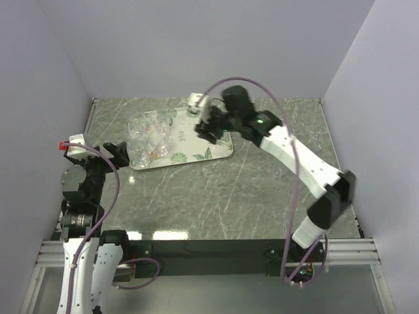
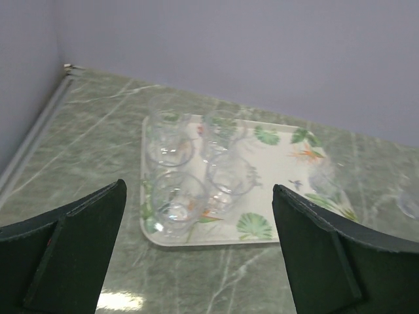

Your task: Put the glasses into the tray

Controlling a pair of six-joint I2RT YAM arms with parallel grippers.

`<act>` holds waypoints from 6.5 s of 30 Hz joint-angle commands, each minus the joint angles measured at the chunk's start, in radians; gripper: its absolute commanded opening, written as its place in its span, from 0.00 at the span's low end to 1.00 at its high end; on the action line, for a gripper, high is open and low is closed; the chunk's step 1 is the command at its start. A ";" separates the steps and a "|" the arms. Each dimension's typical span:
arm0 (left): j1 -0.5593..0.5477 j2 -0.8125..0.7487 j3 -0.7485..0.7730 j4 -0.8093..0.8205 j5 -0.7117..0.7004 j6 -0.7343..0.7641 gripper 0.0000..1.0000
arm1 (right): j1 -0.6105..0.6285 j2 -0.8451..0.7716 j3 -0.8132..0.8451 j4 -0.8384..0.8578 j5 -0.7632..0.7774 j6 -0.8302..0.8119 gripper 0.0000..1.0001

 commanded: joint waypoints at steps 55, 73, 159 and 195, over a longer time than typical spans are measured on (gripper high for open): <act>-1.021 1.738 1.118 0.127 0.037 -0.580 0.76 | -1.090 -0.843 -0.967 0.244 -0.044 0.497 0.61; -1.038 2.012 1.433 -0.006 -0.018 -0.560 0.47 | -1.091 -0.837 -0.967 0.249 -0.020 0.489 0.61; -0.388 1.731 1.221 -0.229 -0.159 -0.100 0.39 | -1.097 -0.819 -0.972 0.244 -0.030 0.458 0.60; -0.363 0.372 0.166 -0.077 -0.286 0.058 0.99 | -1.096 -0.488 -0.679 -0.047 -0.261 0.182 0.59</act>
